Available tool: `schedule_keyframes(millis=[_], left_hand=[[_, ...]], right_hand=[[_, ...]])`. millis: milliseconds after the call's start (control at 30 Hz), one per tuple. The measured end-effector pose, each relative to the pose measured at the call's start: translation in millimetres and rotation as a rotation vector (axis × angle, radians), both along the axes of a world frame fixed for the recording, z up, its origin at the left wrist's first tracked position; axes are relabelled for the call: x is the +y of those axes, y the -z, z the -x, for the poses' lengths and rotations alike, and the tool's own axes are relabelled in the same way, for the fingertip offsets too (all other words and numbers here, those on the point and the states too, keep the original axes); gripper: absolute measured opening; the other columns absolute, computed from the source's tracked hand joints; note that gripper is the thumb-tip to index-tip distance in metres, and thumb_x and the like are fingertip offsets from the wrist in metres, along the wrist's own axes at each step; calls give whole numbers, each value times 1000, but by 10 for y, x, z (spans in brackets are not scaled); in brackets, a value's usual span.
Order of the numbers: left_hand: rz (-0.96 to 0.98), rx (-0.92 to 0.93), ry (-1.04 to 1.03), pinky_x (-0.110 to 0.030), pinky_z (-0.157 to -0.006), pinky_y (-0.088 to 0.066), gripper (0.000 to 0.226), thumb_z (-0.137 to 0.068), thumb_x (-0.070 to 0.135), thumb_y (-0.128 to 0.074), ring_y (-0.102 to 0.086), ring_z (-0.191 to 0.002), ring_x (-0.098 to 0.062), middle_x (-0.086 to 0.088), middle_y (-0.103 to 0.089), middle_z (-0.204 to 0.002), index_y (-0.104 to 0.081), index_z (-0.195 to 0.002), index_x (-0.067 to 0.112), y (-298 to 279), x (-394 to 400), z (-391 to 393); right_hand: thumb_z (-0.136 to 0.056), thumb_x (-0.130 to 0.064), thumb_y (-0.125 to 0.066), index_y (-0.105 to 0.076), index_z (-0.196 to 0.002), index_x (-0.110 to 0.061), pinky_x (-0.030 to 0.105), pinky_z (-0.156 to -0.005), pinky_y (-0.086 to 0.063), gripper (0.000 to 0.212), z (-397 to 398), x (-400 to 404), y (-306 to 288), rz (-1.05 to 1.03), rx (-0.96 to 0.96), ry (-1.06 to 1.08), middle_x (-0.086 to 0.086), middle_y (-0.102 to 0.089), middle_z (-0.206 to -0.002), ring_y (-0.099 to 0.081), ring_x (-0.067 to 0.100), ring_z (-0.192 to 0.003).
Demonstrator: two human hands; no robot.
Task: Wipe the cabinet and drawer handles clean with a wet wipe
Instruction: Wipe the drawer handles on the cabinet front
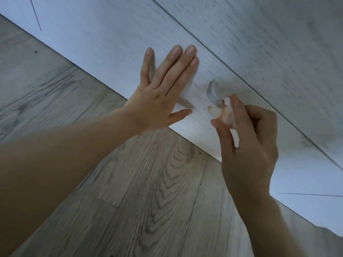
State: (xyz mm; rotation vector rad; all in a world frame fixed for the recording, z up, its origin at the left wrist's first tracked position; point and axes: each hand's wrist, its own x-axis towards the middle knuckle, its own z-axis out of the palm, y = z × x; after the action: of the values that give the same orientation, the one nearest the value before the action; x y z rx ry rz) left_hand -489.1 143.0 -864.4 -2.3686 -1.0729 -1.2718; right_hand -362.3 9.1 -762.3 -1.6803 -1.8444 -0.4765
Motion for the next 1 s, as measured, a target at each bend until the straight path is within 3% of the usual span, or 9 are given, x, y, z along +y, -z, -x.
schedule_keyframes(millis=[100, 200, 300, 433, 533, 800, 933, 1000], left_hand=[[-3, -29, -21, -53, -113, 10, 101, -88, 60, -50, 23, -142, -17, -11, -5, -149, 14, -148, 10, 8, 9, -45], [-13, -57, -15, -52, -112, 11, 104, -87, 60, -51, 23, -141, -15, -10, -3, -149, 19, -147, 11, 12, 19, -68], [-1, -43, 7, -52, -113, 10, 100, -88, 59, -50, 19, -143, -18, -11, -3, -150, 13, -148, 10, 17, 14, -30], [-3, -7, 18, -53, -113, 7, 92, -87, 58, -50, -7, -140, -31, -12, -8, -149, 0, -145, 7, -4, 2, 13], [-13, -12, -3, -59, -110, -2, 91, -87, 58, -49, -12, -138, -34, -13, -10, -149, -1, -145, 6, -6, -12, -6], [-27, -53, -10, -58, -112, 1, 94, -86, 59, -53, -4, -140, -30, -13, -8, -150, -2, -146, 7, 32, 14, -65], [-46, -77, -19, -53, -114, 5, 99, -88, 57, -51, 9, -146, -20, -8, -1, -151, 10, -149, 11, 41, 30, -59], [-49, -71, -17, -53, -114, 4, 97, -88, 57, -51, 1, -145, -22, -8, -1, -151, 7, -150, 10, 47, 28, -50]], right_hand=[[-86, -7, -67, -65, -110, 2, 7, -80, -38, 25, 97, 137, -47, -5, 120, -33, 5, -58, -96, -45, 5, -88], [-84, -3, -69, -66, -109, 3, 25, -69, -48, 26, 137, 190, -34, -65, -104, -54, 16, -61, -90, -57, 23, -79], [-85, -5, -68, -64, -113, 2, 39, -60, -51, 29, 15, 97, -29, -70, -164, -11, 18, -60, -90, -50, 22, -82], [-84, -1, -69, -63, -113, 6, 34, -62, -47, 30, -64, 91, -66, -31, -265, -35, 20, -61, -88, -51, 27, -78], [-84, 1, -69, -65, -108, 7, 23, -64, -41, 25, -14, 118, -80, -53, -249, -22, 19, -63, -85, -57, 31, -72], [-79, -2, -73, -69, -101, 3, 17, -67, -36, 23, 315, 281, -90, -57, -45, 45, 19, -62, -84, -58, 25, -71], [-78, -7, -74, -71, -95, 0, 13, -66, -29, 19, 433, 378, -164, -32, 48, 124, 18, -62, -83, -51, 17, -67], [-81, -12, -72, -70, -89, 0, 14, -65, -28, 14, 438, 415, -196, 0, 20, 170, 17, -62, -82, -55, 22, -67]])
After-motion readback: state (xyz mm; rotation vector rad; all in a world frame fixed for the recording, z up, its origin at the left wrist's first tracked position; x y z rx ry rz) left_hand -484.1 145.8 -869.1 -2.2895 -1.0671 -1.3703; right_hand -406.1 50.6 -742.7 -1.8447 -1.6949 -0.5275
